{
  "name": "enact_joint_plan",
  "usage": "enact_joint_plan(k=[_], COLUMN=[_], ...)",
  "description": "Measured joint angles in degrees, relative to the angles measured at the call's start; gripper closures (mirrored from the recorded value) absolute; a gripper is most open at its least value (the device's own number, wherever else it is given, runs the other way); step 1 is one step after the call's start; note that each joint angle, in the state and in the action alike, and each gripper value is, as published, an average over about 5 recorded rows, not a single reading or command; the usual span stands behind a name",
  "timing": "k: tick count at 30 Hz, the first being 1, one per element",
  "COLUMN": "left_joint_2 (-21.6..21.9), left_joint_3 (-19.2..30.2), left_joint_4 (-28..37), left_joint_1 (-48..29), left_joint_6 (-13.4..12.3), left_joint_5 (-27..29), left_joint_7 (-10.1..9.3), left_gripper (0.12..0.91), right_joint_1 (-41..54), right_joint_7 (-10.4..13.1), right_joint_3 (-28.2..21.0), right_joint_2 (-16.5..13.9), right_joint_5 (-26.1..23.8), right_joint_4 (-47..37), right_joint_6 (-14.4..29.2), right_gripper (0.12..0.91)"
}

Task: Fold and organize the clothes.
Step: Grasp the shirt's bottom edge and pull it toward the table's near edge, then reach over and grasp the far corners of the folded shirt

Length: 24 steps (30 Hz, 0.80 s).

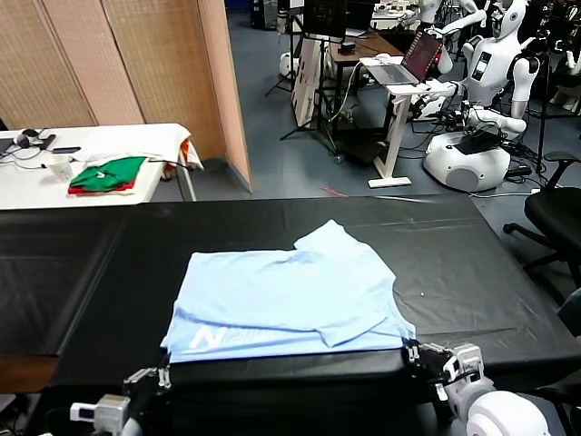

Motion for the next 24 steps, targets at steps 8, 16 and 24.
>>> enact_joint_plan(k=[8,16,24], left_joint_2=[-0.22,2.15,6.61], left_joint_3=[-2.02,-5.22,-1.92], left_joint_4=[-3.83,-5.84,2.12], left_joint_1=[1.49,-2.23,-17.31], left_joint_6=[4.07,3.78,4.52], left_joint_5=[-0.95,-9.2,-19.08], left_joint_7=[-1.1,-3.05,-2.91], left_gripper=[0.295,0.125,0.123], right_joint_1=[-1.86,6.51,25.67], right_joint_7=[0.08,0.5,2.8], right_joint_3=[3.61,2.59,-7.59], right_joint_2=[0.19,1.05,1.39], right_joint_5=[1.73,3.33,3.28], right_joint_4=[5.85,2.59,-9.44], right_joint_6=[0.0,0.0,0.02], right_gripper=[0.121,0.118,0.118])
